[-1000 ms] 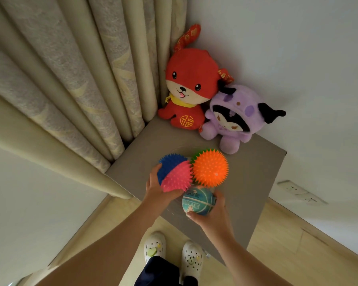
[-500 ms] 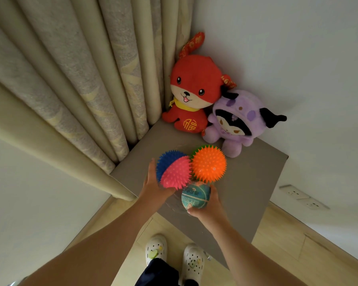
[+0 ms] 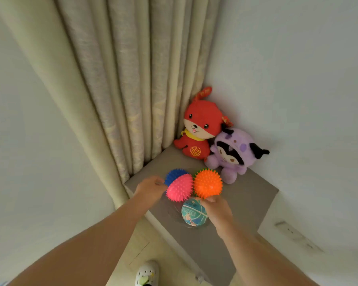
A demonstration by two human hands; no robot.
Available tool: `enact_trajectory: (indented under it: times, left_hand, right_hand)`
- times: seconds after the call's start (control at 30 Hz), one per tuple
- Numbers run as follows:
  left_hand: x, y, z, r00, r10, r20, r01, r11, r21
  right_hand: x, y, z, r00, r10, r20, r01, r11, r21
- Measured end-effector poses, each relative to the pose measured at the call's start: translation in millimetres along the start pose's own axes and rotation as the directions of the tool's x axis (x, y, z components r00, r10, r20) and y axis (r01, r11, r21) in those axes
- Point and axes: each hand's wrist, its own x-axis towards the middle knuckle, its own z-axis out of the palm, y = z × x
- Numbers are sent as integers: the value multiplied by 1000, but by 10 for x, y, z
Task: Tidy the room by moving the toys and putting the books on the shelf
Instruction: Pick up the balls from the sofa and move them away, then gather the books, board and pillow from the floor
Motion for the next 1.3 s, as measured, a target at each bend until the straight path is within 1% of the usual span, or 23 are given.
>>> enact_trajectory:
  times: [0.1, 0.13, 0.17, 0.23, 0.33, 0.4, 0.43, 0.5, 0.57, 0.6, 0.7, 0.73, 0.77, 0.8, 0.9, 0.93, 0.97, 1.0, 1.07, 1.1, 1.17, 1.3]
  left_hand:
    - [-291, 29, -31, 995, 7, -95, -20, 991, -129]
    - [-479, 13, -34, 989, -1, -147, -30, 978, -206]
    - [-589, 14, -34, 986, -6, -165, -40, 962, -271]
    - [-917, -42, -49, 976, -22, -216, -68, 914, -401]
    - [-1406, -248, -144, 956, -93, -280, -82, 828, -555]
    - [-1869, -604, -264, 910, -186, -370, -111, 752, -650]
    - [-1987, -695, -299, 901, -211, -380, -111, 734, -670]
    - [-2367, -1017, -385, 853, -292, -432, -126, 688, -715]
    - [-2848, -1392, -483, 778, -382, -498, -179, 626, -759]
    - [-3144, -1628, -525, 726, -435, -533, -215, 593, -776]
    - [-3883, -2300, -578, 568, -587, -577, -288, 514, -808]
    - [-4102, -2491, -572, 525, -633, -569, -309, 481, -820]
    - [-4444, -2788, -535, 456, -691, -561, -342, 446, -827]
    - [-4651, -2948, -506, 423, -719, -552, -368, 420, -829]
    - [-5523, -3635, -381, 266, -822, -504, -440, 361, -822]
    - [-5768, -3813, -318, 229, -846, -482, -465, 339, -817]
    - [-6201, -4119, -245, 154, -875, -458, -500, 331, -800]
    - [-6302, -4194, -230, 144, -885, -444, -497, 323, -805]
    - [-6819, -4530, -129, 73, -916, -394, -506, 306, -806]
    - [-7049, -4658, -74, 53, -925, -375, -511, 298, -806]
    - [-7534, -5004, 13, -10, -937, -350, -541, 300, -786]
    - [-8216, -5521, 93, -88, -960, -267, -591, 266, -761]
  right_hand:
    - [-97, -104, -94, 996, -82, 45, 81, 996, 26]
    - [-180, -137, -117, 986, -138, 89, 137, 990, 15]
    - [-213, -156, -116, 979, -173, 108, 173, 985, 15]
    - [-366, -180, -80, 962, -210, 173, 205, 978, 49]
    - [-658, -146, 38, 927, -250, 279, 222, 967, 127]
    - [-1009, -121, 242, 865, -287, 411, 272, 957, 96]
    - [-1074, -120, 317, 848, -305, 432, 292, 951, 98]
    - [-1407, -132, 529, 794, -311, 522, 314, 946, 86]
    - [-1837, -97, 791, 724, -308, 618, 347, 936, 60]
    - [-2137, -67, 946, 676, -300, 673, 376, 926, 35]
    - [-2893, 95, 1394, 536, -265, 802, 441, 897, 1]
    - [-3105, 164, 1523, 497, -253, 830, 478, 878, -19]
    - [-3449, 305, 1725, 439, -228, 869, 527, 849, -43]
    - [-3648, 389, 1839, 409, -209, 888, 552, 832, -58]
    - [-4551, 841, 2269, 267, -120, 956, 616, 784, -73]
    - [-4804, 988, 2358, 236, -86, 968, 636, 767, -87]
    - [-5266, 1249, 2542, 182, -35, 983, 653, 752, -94]
    - [-5388, 1308, 2571, 169, -20, 985, 642, 761, -95]
    - [-5966, 1645, 2750, 98, 43, 994, 665, 741, -97]
    - [-6219, 1807, 2813, 72, 68, 995, 680, 726, -99]
    - [-6765, 2165, 2944, 24, 112, 993, 690, 717, -97]
    - [-7495, 2701, 3148, -33, 207, 978, 736, 667, -116]
